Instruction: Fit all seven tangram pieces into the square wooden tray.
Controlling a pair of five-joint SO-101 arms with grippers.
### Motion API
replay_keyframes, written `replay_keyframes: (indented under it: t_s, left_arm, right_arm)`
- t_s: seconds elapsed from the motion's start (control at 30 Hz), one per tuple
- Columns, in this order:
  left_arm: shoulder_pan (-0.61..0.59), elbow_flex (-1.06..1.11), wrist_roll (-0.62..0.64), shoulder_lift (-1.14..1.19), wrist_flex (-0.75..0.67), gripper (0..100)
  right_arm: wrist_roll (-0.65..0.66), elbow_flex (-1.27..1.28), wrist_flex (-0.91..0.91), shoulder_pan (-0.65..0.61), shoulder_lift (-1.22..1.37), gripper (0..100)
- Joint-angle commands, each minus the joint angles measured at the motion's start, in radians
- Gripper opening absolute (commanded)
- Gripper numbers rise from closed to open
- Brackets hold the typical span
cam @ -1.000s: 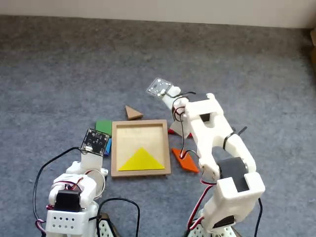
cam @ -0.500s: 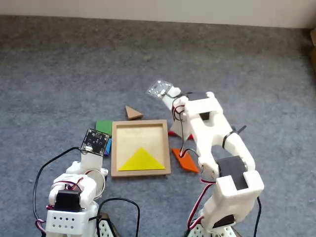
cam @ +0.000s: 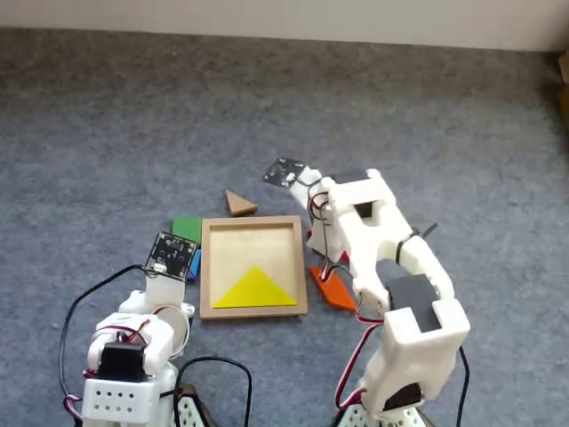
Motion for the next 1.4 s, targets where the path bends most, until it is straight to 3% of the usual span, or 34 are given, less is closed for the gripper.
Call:
replay_keyframes:
  t_s: [0.0, 0.27, 0.57, 0.87, 1.1, 1.37]
  left_arm:
    - [0.008, 0.019, -0.005, -0.038, 0.003, 0]
    - [0.008, 0.019, -0.005, -0.038, 0.003, 0]
    - [0.008, 0.019, -0.005, -0.038, 0.003, 0]
    - [0.008, 0.019, -0.005, -0.038, 0.003, 0]
    - [0.008, 0.019, -0.005, -0.038, 0.003, 0]
    - [0.008, 0.019, -0.005, -0.038, 0.003, 0]
  right_arm:
    - [0.012, 0.010, 0.013, -0.007, 0.016, 20.2]
    - [0.015, -0.001, 0.105, 0.028, -0.039, 13.1]
    - [0.005, 0.045, 0.148, 0.042, -0.305, 11.1]
    - [-0.259, 0.186, 0.136, 0.047, -0.421, 32.6]
    - [-0.333, 0.272, 0.051, 0.048, -0.369, 33.2]
    - [-0.351, 0.288, 0.018, 0.134, -0.280, 33.2]
